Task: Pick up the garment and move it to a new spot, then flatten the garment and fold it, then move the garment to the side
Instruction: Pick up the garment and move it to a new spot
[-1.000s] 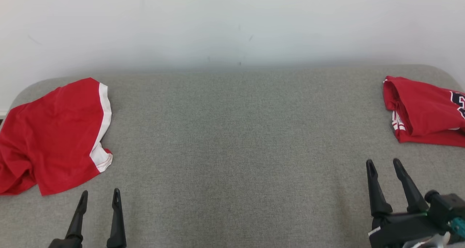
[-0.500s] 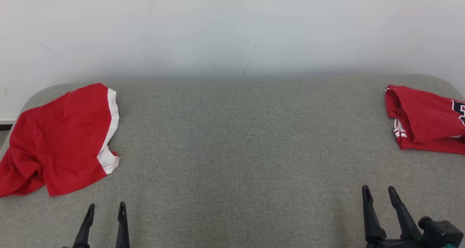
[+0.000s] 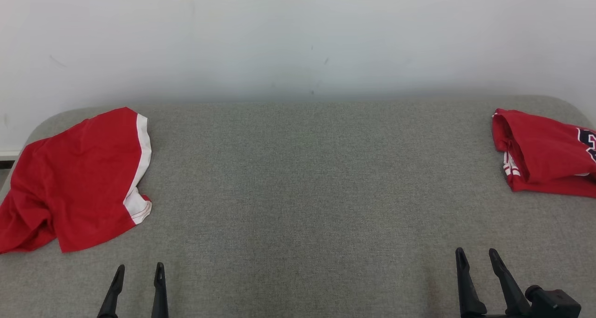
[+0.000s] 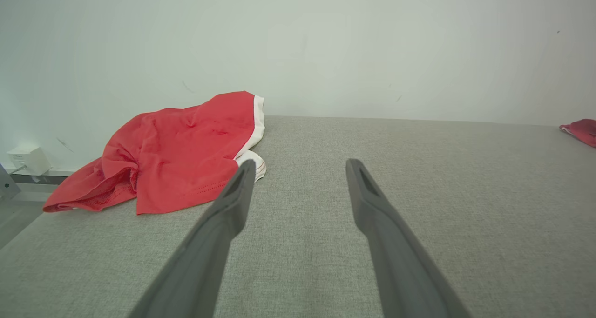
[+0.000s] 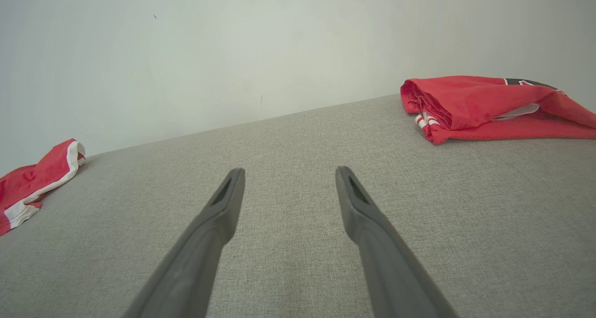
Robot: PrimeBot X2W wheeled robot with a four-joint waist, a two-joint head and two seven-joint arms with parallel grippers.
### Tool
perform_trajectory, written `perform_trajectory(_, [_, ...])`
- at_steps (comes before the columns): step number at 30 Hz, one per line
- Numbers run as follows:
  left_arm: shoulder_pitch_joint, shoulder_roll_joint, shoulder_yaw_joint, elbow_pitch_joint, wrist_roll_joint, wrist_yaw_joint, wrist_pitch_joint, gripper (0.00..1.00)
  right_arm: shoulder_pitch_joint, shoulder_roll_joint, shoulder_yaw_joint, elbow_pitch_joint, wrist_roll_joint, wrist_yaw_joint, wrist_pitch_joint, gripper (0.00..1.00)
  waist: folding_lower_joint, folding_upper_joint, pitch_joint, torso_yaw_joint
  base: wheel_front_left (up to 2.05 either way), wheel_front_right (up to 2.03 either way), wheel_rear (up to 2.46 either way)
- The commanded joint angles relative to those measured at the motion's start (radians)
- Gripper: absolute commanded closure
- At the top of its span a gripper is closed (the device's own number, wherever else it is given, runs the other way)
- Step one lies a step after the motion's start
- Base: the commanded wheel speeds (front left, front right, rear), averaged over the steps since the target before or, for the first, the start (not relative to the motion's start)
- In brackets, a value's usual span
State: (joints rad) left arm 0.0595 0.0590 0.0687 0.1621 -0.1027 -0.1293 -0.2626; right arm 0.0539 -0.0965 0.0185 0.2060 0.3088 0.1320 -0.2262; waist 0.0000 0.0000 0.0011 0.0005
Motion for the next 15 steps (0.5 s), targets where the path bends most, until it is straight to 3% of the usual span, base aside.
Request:
perform_trajectory(1, [0.001, -0.003, 0.002, 0.003, 0.003, 0.000, -0.003, 0.00, 0.007, 0.000, 0.003, 0.001, -0.010, -0.003, -0.003, 0.00, 0.0000, 0.0000, 0.000, 0.000, 0.00, 0.00, 0.00])
perform_trajectory(15, [-0.012, -0.005, 0.011, 0.015, 0.003, -0.001, -0.003, 0.00, 0.002, 0.007, 0.007, -0.003, -0.032, -0.003, -0.008, 0.00, 0.0000, 0.0000, -0.006, 0.010, 0.00, 0.00, 0.00])
